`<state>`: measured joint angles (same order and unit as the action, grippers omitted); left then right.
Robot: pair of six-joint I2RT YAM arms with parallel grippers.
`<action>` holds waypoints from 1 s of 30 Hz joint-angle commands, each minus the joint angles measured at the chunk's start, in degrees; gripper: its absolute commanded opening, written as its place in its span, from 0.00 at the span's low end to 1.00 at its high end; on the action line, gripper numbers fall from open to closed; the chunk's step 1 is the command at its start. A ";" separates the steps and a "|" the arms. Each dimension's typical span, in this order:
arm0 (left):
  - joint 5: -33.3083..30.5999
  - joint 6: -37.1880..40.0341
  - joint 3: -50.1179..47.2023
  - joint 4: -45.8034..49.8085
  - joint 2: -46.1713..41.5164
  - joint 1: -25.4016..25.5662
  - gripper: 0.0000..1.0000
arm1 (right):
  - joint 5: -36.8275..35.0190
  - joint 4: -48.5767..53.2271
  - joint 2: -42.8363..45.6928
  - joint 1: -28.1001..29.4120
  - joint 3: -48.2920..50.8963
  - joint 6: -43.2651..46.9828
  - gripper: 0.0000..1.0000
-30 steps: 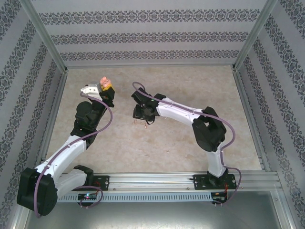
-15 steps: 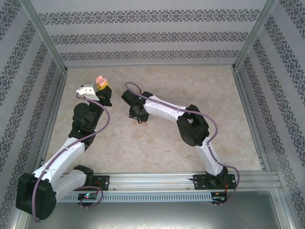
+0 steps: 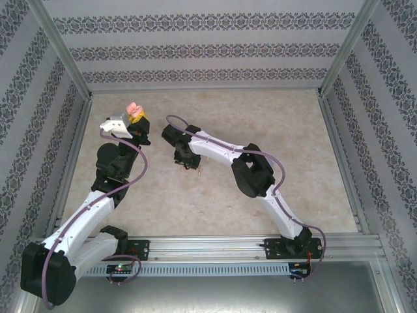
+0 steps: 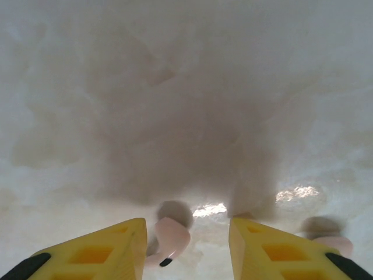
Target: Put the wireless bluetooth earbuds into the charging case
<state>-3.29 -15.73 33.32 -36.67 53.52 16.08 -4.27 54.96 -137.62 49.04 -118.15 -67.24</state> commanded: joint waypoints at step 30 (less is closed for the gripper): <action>0.54 -1.91 -0.33 -1.46 -0.29 -0.63 0.00 | 0.66 3.64 -4.07 2.11 -4.67 4.36 0.21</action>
<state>-3.25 -16.84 33.08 -36.67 53.63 16.01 -4.05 58.11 -141.21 50.26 -123.00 -65.19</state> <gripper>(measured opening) 0.215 0.217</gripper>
